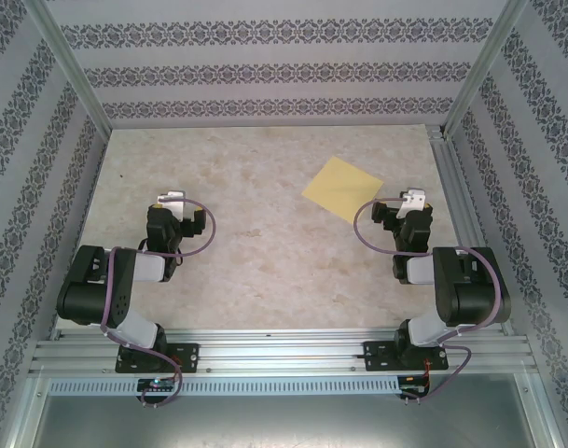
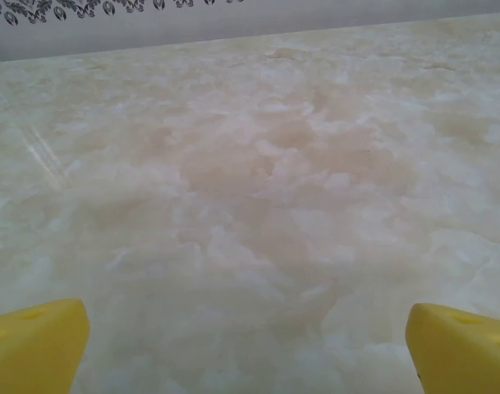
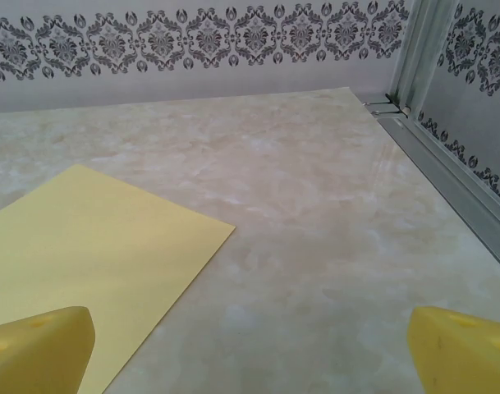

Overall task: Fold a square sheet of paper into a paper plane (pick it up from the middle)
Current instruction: Move the square sheet of paper to the center of the table.

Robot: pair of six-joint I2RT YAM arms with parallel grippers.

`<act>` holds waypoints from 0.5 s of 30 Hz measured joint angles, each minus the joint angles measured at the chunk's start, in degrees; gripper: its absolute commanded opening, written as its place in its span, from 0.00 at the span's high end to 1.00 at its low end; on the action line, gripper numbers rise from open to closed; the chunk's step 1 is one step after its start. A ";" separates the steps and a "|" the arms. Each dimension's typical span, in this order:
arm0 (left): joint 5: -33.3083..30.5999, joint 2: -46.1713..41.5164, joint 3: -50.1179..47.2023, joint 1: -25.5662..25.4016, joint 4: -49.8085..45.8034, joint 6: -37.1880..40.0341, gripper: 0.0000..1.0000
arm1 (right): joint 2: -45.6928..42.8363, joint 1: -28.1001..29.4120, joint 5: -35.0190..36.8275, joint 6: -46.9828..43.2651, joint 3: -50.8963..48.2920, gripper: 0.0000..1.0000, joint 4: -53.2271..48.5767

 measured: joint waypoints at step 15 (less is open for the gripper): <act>0.00 0.00 0.00 0.00 0.00 0.00 0.00 | 0.00 0.00 -0.85 0.00 0.00 0.02 0.00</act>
